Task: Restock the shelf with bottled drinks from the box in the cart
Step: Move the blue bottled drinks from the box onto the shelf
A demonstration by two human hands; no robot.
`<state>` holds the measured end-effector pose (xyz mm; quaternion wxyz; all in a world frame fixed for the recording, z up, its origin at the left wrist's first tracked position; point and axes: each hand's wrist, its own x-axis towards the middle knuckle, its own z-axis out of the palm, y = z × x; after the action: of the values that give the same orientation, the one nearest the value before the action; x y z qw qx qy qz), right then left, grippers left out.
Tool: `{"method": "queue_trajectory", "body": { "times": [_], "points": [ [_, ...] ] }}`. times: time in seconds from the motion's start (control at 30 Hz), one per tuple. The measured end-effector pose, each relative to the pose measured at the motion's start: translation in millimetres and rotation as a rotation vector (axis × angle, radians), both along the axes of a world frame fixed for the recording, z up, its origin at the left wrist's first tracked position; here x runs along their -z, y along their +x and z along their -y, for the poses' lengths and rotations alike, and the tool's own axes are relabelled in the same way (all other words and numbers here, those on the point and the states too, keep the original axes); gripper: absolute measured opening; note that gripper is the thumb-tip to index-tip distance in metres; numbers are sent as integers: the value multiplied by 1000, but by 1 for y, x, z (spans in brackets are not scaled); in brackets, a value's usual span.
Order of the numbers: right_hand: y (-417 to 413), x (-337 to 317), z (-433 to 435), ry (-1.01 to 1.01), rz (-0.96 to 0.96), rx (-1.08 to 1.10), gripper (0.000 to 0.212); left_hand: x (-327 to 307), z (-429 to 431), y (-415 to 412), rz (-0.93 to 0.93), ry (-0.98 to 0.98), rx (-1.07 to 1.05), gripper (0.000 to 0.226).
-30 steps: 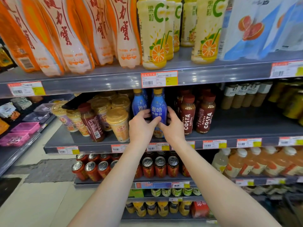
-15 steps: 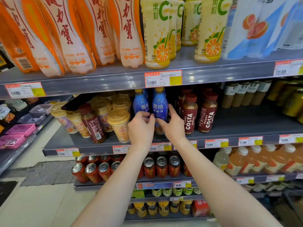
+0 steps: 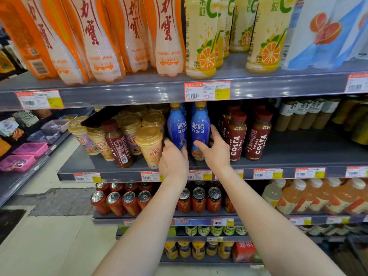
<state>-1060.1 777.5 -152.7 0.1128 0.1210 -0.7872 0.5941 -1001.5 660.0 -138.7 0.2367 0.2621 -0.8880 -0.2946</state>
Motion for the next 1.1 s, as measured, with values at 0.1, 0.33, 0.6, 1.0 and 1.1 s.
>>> {"method": "queue_trajectory", "body": {
  "times": [0.1, 0.33, 0.6, 1.0, 1.1],
  "points": [
    [-1, 1, -1, 11, -12, -8, 77, 2, 3, -2, -17, 11, 16, 45],
    [-7, 2, -1, 44, -43, -23, 74, 6, 6, -4, -58, -9, 40, 45],
    [-18, 2, 2, 47, -44, -23, 72, 1, 4, -14, -5, 47, 37, 43],
    [-26, 0, 3, 95, -41, -26, 74, -2, 4, -25, 4, 48, 28, 40],
    [-28, -3, 4, 108, -14, -19, 73, -2, 9, -26, 6, 62, 49, 42]
  ]
}}
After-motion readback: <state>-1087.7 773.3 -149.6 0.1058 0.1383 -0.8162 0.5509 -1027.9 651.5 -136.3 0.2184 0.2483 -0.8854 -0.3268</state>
